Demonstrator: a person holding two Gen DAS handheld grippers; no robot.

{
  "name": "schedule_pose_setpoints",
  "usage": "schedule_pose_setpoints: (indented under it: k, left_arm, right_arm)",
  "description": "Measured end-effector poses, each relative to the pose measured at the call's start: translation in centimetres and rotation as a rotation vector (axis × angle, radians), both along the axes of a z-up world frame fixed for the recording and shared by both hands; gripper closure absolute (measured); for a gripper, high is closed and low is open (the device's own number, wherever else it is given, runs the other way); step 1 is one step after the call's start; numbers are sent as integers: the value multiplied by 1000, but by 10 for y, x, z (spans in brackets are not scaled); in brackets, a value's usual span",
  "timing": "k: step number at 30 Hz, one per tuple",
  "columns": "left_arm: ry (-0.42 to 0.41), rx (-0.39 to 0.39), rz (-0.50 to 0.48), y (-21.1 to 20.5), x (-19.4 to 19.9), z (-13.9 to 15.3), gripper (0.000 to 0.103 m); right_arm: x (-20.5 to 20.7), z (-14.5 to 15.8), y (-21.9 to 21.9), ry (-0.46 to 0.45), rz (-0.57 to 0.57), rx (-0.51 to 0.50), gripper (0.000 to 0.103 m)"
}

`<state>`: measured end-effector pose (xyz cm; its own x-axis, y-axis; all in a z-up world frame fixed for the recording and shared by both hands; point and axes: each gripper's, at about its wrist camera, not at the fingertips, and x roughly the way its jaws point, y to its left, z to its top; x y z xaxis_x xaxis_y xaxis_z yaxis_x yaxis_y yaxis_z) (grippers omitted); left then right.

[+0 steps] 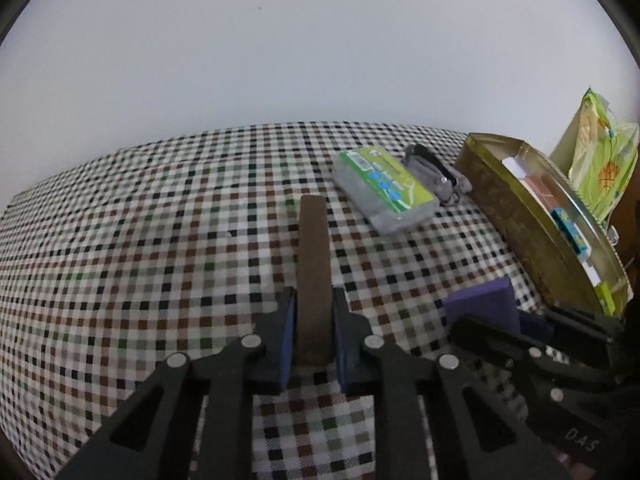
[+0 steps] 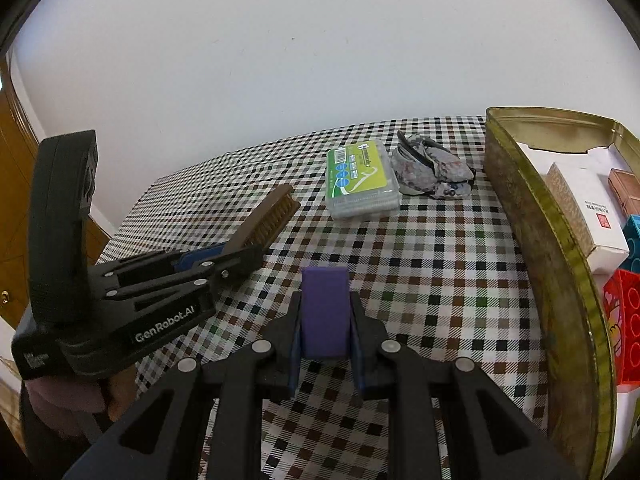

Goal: Organize rigid objects
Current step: 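Grasp the brown bar with the left gripper while the right grasps the purple block, then carry the brown bar and purple block over the tin with both grippers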

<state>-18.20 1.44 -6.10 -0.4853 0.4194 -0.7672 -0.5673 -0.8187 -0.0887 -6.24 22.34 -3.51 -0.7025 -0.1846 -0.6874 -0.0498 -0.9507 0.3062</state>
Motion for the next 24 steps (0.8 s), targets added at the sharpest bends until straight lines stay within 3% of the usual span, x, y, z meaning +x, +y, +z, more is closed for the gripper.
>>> schedule_pose_setpoints:
  k: [3, 5, 8, 10, 12, 13, 14, 18, 24]
  left_arm:
    - [28, -40, 8, 10, 3, 0, 87]
    - [31, -45, 10, 12, 1, -1, 81]
    - [19, -30, 4, 13, -4, -3, 61]
    - [31, -59, 14, 18, 1, -3, 61]
    - [40, -75, 29, 23, 0, -5, 65]
    - [37, -74, 34, 22, 0, -4, 81]
    - [34, -68, 50, 20, -2, -4, 89]
    - [-17, 21, 71, 7, -11, -5, 90]
    - [11, 80, 162, -10, 0, 2, 90]
  right_arm:
    - [1, 0, 3, 1, 2, 1, 81]
    - [-4, -7, -11, 1, 0, 3, 81]
    - [-3, -6, -10, -1, -1, -1, 81]
    - [-3, -7, -10, -3, -2, -4, 81]
    - [-3, -7, -9, -3, -7, -6, 81]
    - [-3, -7, -8, -3, -6, -9, 81]
    - [-2, -6, -7, -3, -6, -7, 81]
    - [-4, -4, -11, 11, -11, 3, 81]
    - [4, 9, -8, 87, -38, 28, 81]
